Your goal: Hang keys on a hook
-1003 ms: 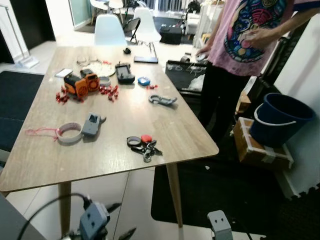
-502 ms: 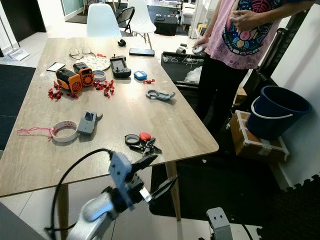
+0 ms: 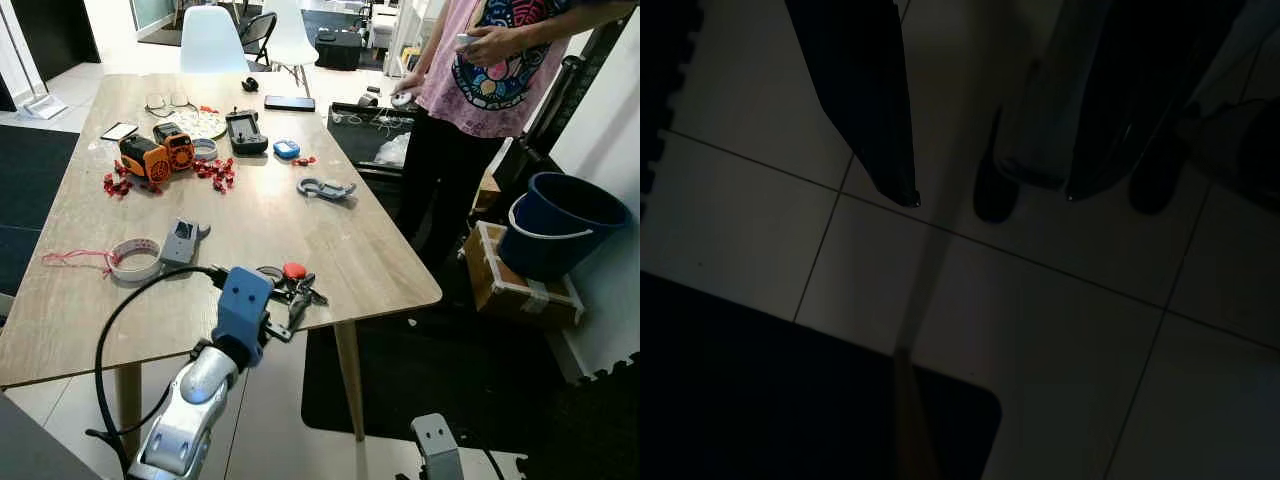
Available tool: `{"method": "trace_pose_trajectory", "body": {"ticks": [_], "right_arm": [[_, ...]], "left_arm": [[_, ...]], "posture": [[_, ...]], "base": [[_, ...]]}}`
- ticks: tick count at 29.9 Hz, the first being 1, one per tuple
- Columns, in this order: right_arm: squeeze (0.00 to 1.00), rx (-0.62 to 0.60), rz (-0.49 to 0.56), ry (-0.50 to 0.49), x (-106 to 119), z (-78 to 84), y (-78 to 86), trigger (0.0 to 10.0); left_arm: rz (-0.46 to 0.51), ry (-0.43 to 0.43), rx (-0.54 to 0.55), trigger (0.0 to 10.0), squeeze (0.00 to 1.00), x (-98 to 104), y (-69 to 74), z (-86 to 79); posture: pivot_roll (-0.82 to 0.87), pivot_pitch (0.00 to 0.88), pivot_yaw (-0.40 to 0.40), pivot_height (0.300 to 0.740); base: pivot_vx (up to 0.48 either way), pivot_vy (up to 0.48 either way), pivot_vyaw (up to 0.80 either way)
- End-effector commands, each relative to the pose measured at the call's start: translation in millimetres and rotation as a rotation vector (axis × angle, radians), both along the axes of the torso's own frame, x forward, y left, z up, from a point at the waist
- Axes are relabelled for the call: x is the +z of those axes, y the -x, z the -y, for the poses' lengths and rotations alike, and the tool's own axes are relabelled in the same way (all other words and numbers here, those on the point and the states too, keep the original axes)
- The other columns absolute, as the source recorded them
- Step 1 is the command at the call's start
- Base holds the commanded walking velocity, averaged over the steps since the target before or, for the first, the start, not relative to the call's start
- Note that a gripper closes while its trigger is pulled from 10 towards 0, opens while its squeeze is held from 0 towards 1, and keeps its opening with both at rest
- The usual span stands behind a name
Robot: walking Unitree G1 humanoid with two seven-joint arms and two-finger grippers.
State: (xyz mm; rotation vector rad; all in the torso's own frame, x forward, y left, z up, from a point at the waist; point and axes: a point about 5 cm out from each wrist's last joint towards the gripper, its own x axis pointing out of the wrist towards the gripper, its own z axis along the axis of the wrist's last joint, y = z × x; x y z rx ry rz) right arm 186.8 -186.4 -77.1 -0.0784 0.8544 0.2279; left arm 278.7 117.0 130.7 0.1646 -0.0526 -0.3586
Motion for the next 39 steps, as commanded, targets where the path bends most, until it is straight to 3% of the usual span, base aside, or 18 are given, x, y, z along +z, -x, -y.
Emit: {"method": "trace_pose_trajectory", "body": {"ticks": [1,4,8,18,34,39], "right_arm": [[0.00,0.004,-0.014,0.005,-1.5,0.5,2.7,10.0],[0.00,0.006,-0.014,0.005,-1.5,0.2,2.6,10.0],[0.00,0.014,-0.013,0.006,-1.2,-0.8,1.6,10.0],[0.00,0.028,-0.009,0.010,-0.2,-1.6,-0.5,10.0],[0.00,0.037,-0.002,0.010,1.0,-3.5,-3.5,10.0],[0.00,0.044,0.001,0.008,1.9,-5.8,-5.9,10.0]], "left_arm": [[-0.034,-0.009,0.020,10.0,0.00,-7.5,-0.7,1.8],[-0.038,-0.012,0.020,10.0,0.00,-9.0,-1.0,3.6],[-0.081,-0.038,-0.016,10.0,0.00,-27.0,2.0,21.1],[-0.109,-0.092,-0.019,10.0,0.00,-47.3,-0.6,43.1],[-0.070,-0.092,-0.019,10.0,0.00,-44.1,-6.8,61.2],[-0.055,-0.099,-0.012,10.0,0.00,-43.1,-7.7,77.1]], "posture": [[0.07,0.063,-0.079,0.740],[0.07,0.063,-0.080,0.740],[0.07,0.073,-0.081,0.740],[0.06,0.093,-0.077,0.740],[0.06,0.100,-0.075,0.740],[0.06,0.098,-0.074,0.740]], "base": [[0.000,0.000,0.00],[0.000,0.000,0.00],[0.000,0.000,0.00],[0.000,0.000,0.00],[0.000,0.000,0.00],[0.000,0.000,0.00]]}}
